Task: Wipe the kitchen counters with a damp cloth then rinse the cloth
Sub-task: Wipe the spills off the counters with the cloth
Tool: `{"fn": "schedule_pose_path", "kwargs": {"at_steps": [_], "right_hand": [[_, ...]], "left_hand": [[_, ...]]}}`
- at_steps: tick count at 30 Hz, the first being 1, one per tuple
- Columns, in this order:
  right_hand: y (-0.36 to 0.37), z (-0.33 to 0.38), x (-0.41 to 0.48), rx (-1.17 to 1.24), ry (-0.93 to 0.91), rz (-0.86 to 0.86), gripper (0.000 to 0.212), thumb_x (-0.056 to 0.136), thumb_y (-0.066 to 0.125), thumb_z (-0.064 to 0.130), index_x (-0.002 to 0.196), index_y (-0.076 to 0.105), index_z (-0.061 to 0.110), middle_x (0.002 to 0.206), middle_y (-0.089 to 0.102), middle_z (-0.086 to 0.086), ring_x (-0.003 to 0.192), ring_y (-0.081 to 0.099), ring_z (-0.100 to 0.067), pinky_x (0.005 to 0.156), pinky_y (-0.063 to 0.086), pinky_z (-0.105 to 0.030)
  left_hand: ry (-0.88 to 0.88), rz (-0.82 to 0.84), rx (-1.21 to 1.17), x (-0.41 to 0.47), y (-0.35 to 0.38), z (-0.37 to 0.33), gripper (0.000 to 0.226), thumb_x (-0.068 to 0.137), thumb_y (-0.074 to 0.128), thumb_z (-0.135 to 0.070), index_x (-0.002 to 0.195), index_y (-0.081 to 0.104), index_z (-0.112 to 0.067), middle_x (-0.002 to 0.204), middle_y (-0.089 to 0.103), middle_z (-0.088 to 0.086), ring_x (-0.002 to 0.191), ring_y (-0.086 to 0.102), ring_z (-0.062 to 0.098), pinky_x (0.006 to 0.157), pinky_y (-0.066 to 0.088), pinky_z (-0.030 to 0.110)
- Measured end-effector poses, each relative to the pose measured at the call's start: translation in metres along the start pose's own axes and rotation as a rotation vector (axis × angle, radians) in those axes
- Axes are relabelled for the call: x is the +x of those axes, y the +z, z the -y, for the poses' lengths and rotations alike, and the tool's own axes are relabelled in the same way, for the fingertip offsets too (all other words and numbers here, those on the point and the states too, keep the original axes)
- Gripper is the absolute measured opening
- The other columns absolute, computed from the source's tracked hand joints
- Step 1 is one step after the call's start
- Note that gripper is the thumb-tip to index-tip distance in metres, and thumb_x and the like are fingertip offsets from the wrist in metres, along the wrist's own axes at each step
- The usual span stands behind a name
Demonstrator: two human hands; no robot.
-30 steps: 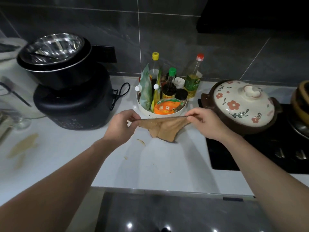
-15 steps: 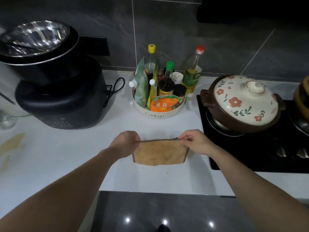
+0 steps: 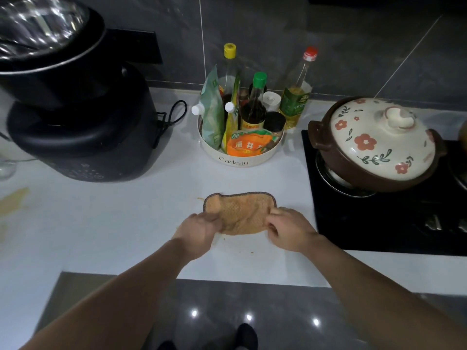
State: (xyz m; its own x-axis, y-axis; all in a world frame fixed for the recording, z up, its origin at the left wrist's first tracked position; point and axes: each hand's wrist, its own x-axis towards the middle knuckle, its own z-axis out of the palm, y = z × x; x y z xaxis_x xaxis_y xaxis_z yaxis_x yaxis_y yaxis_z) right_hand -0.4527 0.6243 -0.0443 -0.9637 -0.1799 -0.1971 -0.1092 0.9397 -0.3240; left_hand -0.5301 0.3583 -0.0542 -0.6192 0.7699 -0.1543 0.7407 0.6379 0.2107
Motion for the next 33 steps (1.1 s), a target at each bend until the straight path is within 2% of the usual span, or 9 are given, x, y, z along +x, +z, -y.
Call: {"fn": "schedule_pose_path", "kwargs": {"at_steps": [4,6,9,12,19,23,27,30,33], "right_hand": [[-0.016,-0.001,0.005,0.222,0.237,-0.174,0.013,0.08,0.059,0.019,0.07,0.054,0.025,0.071,0.057,0.011,0.067,0.053,-0.012,0.062,0.044,-0.027],[-0.032,-0.002,0.009,0.529,0.363,-0.279,0.016,0.082,0.063,0.01,0.072,0.061,0.023,0.068,0.064,0.008,0.06,0.058,-0.01,0.059,0.046,-0.022],[-0.066,-0.004,0.007,0.771,0.4,-0.22,0.02,0.084,0.064,-0.001,0.078,0.068,0.018,0.071,0.067,0.0,0.06,0.057,-0.006,0.06,0.043,-0.02],[-0.094,-0.012,0.004,0.857,0.417,-0.142,0.013,0.087,0.063,0.004,0.091,0.07,0.013,0.081,0.068,-0.003,0.07,0.057,-0.006,0.069,0.044,-0.023],[-0.059,-0.02,0.021,0.735,0.615,-0.14,0.02,0.085,0.067,0.009,0.105,0.065,0.013,0.097,0.069,-0.013,0.072,0.063,-0.02,0.079,0.054,-0.038],[-0.053,-0.005,0.04,0.794,0.711,-0.176,0.018,0.085,0.062,0.008,0.103,0.065,0.011,0.087,0.068,-0.01,0.062,0.062,-0.02,0.072,0.055,-0.035],[-0.069,0.049,0.082,0.991,0.606,-0.107,0.016,0.085,0.061,0.009,0.1,0.067,0.011,0.071,0.065,-0.006,0.052,0.06,-0.015,0.056,0.05,-0.025],[-0.065,0.084,0.11,1.127,0.508,0.039,0.024,0.088,0.068,0.023,0.109,0.064,0.013,0.088,0.071,-0.009,0.07,0.072,-0.018,0.071,0.059,-0.029],[-0.04,0.085,0.117,0.797,0.445,-0.023,0.027,0.092,0.057,0.027,0.118,0.061,0.017,0.1,0.069,-0.004,0.085,0.07,-0.021,0.082,0.054,-0.034]], "left_hand": [[-0.108,-0.104,-0.212,0.005,-0.018,0.006,0.048,0.079,0.041,0.006,0.12,0.057,-0.014,0.1,0.054,0.01,0.079,0.054,0.035,0.068,0.039,0.032],[-0.225,-0.182,-0.359,0.008,-0.034,0.01,0.033,0.084,0.04,0.002,0.107,0.054,-0.017,0.097,0.045,0.004,0.075,0.05,0.031,0.068,0.043,0.034],[-0.312,-0.323,-0.501,0.015,-0.067,0.015,0.024,0.082,0.049,0.0,0.085,0.054,-0.022,0.089,0.046,0.0,0.07,0.053,0.018,0.062,0.046,0.029],[-0.338,-0.278,-0.618,0.025,-0.104,0.024,0.026,0.078,0.047,0.003,0.082,0.06,-0.019,0.08,0.056,0.0,0.06,0.052,0.011,0.048,0.038,0.012],[-0.552,-0.057,-0.508,0.033,-0.068,0.026,0.019,0.086,0.06,-0.017,0.105,0.062,-0.019,0.111,0.053,0.004,0.094,0.059,0.026,0.075,0.045,0.028],[-0.535,0.048,-0.44,0.018,-0.041,0.001,0.03,0.087,0.044,-0.03,0.112,0.06,-0.023,0.111,0.052,0.005,0.096,0.058,0.029,0.081,0.051,0.034],[-0.566,-0.017,-0.486,0.007,-0.034,-0.001,0.018,0.092,0.05,-0.026,0.103,0.064,-0.026,0.106,0.056,0.001,0.09,0.06,0.023,0.078,0.052,0.031],[-0.573,-0.023,-0.47,0.0,-0.033,0.008,0.025,0.089,0.054,-0.02,0.112,0.062,-0.023,0.11,0.056,0.002,0.096,0.06,0.025,0.082,0.05,0.032],[-0.567,0.0,-0.385,-0.01,-0.03,0.02,0.035,0.089,0.055,-0.023,0.125,0.056,-0.021,0.122,0.054,0.004,0.11,0.056,0.027,0.091,0.048,0.037]]}}
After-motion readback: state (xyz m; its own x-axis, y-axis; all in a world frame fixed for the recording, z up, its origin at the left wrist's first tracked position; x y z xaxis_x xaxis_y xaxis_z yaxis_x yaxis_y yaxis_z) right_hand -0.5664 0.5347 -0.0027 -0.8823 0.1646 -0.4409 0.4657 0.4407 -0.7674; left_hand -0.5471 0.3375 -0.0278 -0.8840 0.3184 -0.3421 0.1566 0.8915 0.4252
